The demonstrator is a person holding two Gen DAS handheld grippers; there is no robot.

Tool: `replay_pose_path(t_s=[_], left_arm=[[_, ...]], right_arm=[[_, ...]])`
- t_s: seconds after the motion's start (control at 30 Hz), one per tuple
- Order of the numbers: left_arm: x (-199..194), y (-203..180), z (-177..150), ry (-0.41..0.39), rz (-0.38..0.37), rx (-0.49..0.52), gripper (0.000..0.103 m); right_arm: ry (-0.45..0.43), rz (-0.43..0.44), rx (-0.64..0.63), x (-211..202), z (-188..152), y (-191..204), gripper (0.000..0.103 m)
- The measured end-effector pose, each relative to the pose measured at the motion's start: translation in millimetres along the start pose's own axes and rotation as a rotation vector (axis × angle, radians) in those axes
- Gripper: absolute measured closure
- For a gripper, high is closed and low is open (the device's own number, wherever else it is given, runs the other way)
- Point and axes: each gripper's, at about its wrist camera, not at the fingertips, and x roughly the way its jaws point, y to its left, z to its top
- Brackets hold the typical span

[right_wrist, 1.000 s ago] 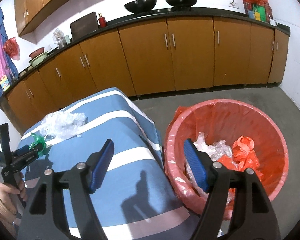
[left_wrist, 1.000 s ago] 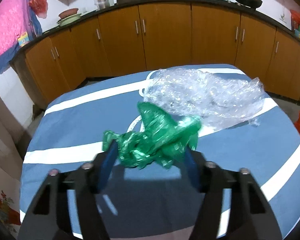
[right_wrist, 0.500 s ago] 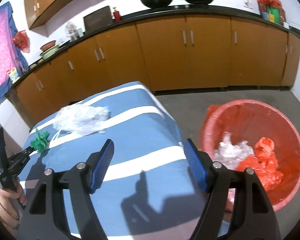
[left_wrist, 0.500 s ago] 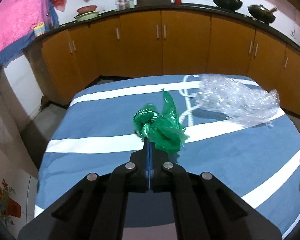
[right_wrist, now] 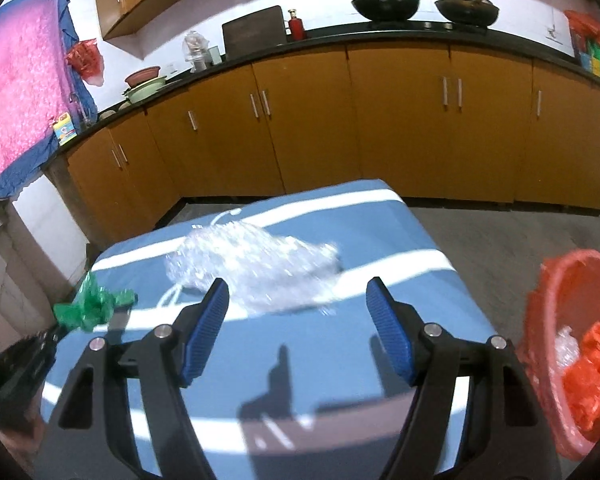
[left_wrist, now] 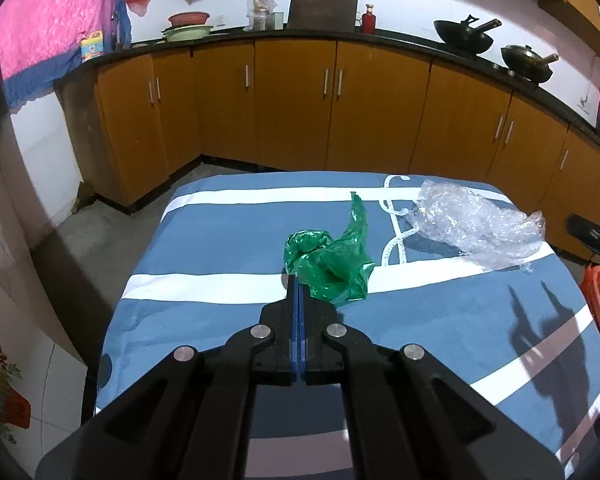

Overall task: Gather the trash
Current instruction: 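Grasp the green bag with the left gripper while the right gripper grasps the bubble wrap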

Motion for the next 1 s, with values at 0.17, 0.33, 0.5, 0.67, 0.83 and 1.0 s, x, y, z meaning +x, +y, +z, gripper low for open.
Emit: replay_pose_path(t_s=[0.17,0.33,0.5,0.67,0.83,1.0], left_arm=[[1.9,4.7,-5.5,0.013,-0.006,0.006,0.103],[4.8,9.7,-10.2,0.027,-0.02,-0.006,0.103],[7.3,10.0,-14.7,0.046,-0.045,-0.015,0.103],[6.1,10.9,-16.0,0.057,-0.057,-0.028,0.099],[-1.2,12.2,-15.5,0.04,-0.045,-0.034,0.064],[-5.9,8.5,-11.7,0.032,-0.048,-0.029,0.056]], right_arm=[[0.014,-0.054,-0.045,34.9,12.3,15.7,0.033],[0.081,-0.071,-0.055,61.3,10.4,16.3,0.034],[0.16,-0.079,-0.069,73.3,-6.6,11.6,0.089],[0.145,-0.075,-0.069,62.3,-16.5,6.1,0.097],[0.129,-0.082,-0.049,49.9,-19.6,-3.0,0.098],[0.116,-0.104,-0.05,37.0,-24.7,-11.1,0.098]])
